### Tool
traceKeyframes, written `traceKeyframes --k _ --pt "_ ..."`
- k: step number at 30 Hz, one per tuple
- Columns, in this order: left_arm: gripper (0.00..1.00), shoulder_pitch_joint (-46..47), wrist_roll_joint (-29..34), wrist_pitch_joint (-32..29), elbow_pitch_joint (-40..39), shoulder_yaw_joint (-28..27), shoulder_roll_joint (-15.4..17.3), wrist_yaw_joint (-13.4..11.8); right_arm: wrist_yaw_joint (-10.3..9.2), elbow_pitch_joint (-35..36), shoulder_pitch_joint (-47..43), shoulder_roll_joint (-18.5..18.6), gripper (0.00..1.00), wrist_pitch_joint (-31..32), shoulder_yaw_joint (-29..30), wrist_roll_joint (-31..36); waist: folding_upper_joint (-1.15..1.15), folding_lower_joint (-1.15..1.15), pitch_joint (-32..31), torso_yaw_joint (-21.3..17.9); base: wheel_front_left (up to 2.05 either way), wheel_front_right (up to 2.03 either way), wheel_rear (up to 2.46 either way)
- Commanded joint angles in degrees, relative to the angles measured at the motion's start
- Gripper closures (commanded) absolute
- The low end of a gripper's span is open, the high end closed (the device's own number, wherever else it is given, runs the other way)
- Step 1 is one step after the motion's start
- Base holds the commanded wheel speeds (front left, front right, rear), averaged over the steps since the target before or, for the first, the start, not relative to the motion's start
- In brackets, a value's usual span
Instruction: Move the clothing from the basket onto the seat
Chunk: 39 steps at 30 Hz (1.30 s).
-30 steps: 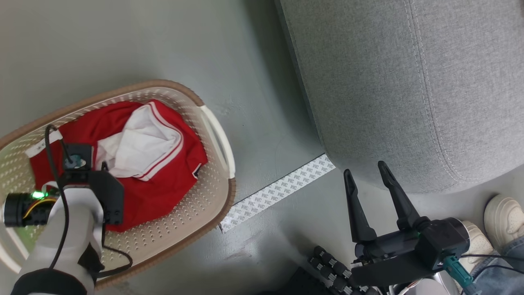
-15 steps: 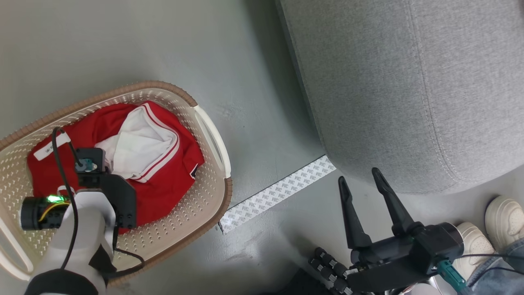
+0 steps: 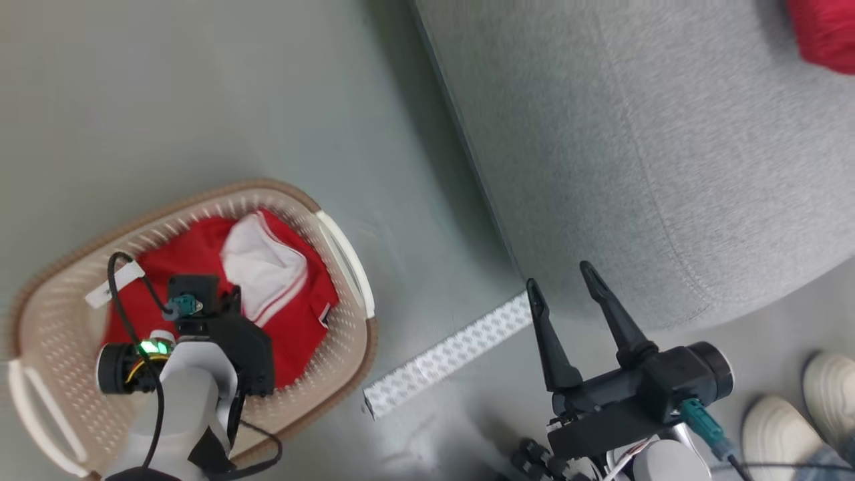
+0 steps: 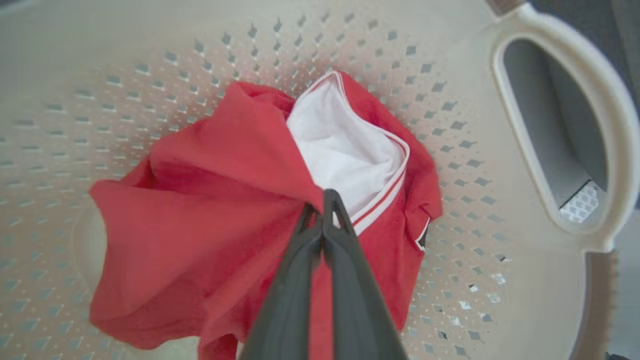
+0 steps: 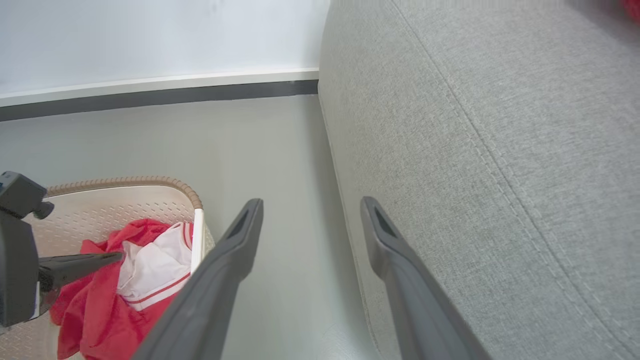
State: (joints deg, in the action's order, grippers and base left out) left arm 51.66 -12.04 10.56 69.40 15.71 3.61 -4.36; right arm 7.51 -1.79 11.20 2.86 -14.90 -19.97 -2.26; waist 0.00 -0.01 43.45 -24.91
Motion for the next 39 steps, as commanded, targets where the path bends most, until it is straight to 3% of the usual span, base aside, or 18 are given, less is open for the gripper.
traceKeyframes --k 1,6,10,16,27,39 --pt "1.00 -1.4 -0.9 1.6 -1.0 0.2 -0.3 0.7 -0.04 -1.3 0.3 0.0 0.00 -0.2 0.2 0.9 0.00 0.01 -9.5 4.8 0.00 0.00 0.00" --pt "1.00 -5.1 -3.9 3.8 -4.5 0.8 -0.8 3.4 -0.04 -5.0 -1.2 0.0 0.00 1.4 0.0 4.4 0.00 0.01 -20.8 9.2 0.00 0.00 0.00" --pt "1.00 -9.0 -10.5 4.2 -10.1 4.1 -0.9 6.7 -0.04 -6.8 -4.9 0.1 0.00 3.4 0.6 5.6 0.00 0.01 -30.5 13.0 0.00 0.00 0.00" --pt "1.00 -12.8 -19.0 1.8 -20.5 12.8 -0.9 4.2 -0.04 -5.8 -12.4 1.0 0.00 7.4 0.5 4.7 0.00 0.01 -44.0 18.5 0.00 0.00 0.00" --pt "1.00 -8.0 -22.9 -3.8 -35.7 20.8 -0.7 0.5 -0.04 -2.5 -15.0 0.9 0.00 10.3 -0.9 3.8 0.00 0.01 -50.0 21.9 0.00 0.00 0.00" --pt "1.00 -7.9 -24.0 -5.8 -39.9 22.7 -0.7 -1.2 -0.04 -1.8 -13.7 1.4 0.00 11.8 -2.8 2.7 0.00 0.01 -51.8 21.6 0.00 0.00 0.00"
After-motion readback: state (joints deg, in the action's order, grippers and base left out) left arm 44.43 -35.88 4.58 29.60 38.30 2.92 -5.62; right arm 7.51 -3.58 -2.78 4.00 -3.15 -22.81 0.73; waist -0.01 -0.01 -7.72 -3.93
